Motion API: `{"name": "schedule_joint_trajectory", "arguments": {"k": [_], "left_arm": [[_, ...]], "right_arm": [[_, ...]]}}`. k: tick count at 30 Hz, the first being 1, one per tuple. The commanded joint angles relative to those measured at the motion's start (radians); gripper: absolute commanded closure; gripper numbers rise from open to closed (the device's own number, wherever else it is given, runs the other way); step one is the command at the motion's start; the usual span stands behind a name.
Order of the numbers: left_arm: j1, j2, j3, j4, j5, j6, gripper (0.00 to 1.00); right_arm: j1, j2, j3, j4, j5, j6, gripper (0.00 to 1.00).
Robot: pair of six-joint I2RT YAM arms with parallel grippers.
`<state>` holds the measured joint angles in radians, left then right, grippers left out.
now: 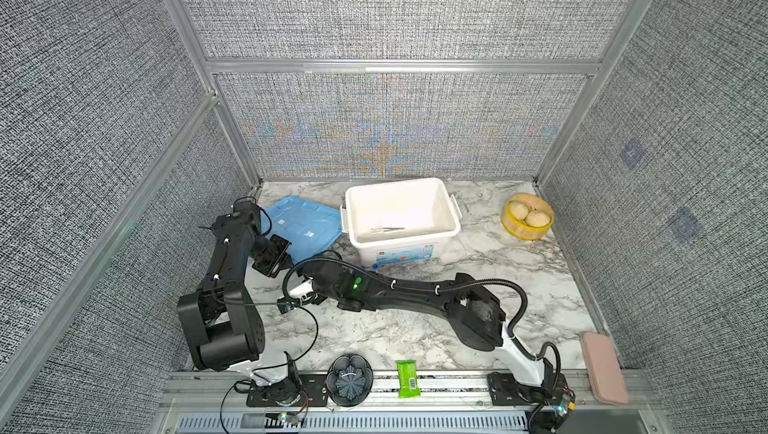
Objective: Organize the chemistry lab equipment
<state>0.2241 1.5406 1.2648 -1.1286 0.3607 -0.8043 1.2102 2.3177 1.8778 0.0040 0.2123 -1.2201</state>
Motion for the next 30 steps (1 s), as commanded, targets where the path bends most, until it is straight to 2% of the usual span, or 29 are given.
{"name": "schedule_joint_trajectory", "arguments": {"k": [1,8,12,19,23,25,30], "left_arm": [[0.002,-0.026,0.018,-0.045,0.027,0.011,1.0],[0.003,-0.089,0.019,-0.09,0.032,0.008,1.0],[0.003,-0.116,0.021,-0.112,0.043,0.011,1.0],[0.004,-0.157,0.04,-0.138,0.041,0.007,1.0],[0.006,-0.173,0.073,-0.153,0.045,0.008,0.99],[0.01,-0.188,0.089,-0.164,0.046,0.006,0.91],[0.021,-0.226,0.144,-0.184,0.005,-0.001,0.68]], "right_arm": [[-0.004,0.024,0.019,0.05,0.081,-0.088,0.38],[-0.017,0.049,-0.012,0.268,0.148,-0.237,0.43],[-0.023,0.037,-0.014,0.298,0.131,-0.257,0.49],[-0.023,0.009,-0.049,0.401,0.103,-0.299,0.75],[-0.024,-0.017,-0.072,0.424,0.089,-0.303,0.83],[-0.025,-0.031,-0.08,0.435,0.08,-0.303,0.87],[-0.025,-0.059,-0.085,0.447,0.057,-0.305,0.89]]}}
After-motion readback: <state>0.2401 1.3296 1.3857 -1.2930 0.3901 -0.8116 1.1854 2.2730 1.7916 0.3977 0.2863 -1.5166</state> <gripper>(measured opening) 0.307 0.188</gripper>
